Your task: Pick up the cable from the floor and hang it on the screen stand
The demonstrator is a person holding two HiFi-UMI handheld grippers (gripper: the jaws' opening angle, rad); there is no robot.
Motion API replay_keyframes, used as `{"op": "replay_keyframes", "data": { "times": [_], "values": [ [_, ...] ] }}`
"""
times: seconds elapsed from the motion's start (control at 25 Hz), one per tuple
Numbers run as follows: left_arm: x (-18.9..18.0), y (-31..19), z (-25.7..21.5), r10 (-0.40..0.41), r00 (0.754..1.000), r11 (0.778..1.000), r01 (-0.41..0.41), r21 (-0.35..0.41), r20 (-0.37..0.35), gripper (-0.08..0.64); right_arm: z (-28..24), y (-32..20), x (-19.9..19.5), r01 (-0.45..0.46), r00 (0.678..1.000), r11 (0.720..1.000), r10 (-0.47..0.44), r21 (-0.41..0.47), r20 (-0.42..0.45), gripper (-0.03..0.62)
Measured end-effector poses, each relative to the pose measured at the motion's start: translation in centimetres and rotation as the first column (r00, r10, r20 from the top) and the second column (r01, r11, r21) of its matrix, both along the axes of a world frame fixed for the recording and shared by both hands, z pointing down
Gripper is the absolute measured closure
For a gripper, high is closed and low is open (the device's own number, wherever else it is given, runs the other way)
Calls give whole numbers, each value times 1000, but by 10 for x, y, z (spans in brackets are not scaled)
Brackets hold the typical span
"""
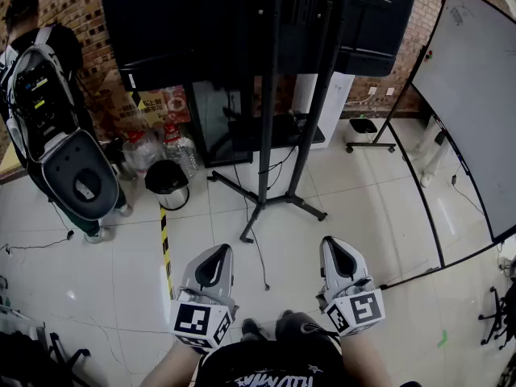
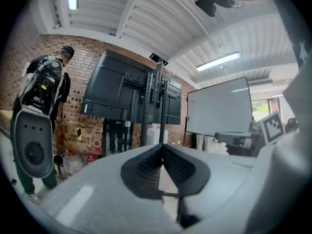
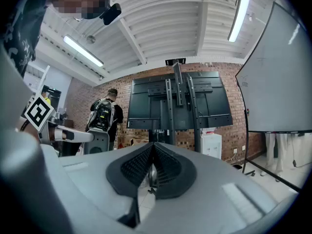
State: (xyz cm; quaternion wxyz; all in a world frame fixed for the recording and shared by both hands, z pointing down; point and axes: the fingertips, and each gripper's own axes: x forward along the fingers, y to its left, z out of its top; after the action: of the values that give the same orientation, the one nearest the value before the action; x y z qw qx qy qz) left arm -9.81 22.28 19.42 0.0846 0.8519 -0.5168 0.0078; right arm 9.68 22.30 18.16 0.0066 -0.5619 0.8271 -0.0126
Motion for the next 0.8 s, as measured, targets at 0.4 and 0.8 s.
{"op": "replay_keyframes", "data": {
  "times": [0.4,0.8],
  "values": [
    [-17,-54,16,-140,990,989,141,-31,34,554,27,-69,8,33,998,999,-32,-25,49,584],
    [16,-139,47,-232,970,970,236,-53,75,554,88,-181,31,159,987,980,-160,-117,6,584]
  ]
}}
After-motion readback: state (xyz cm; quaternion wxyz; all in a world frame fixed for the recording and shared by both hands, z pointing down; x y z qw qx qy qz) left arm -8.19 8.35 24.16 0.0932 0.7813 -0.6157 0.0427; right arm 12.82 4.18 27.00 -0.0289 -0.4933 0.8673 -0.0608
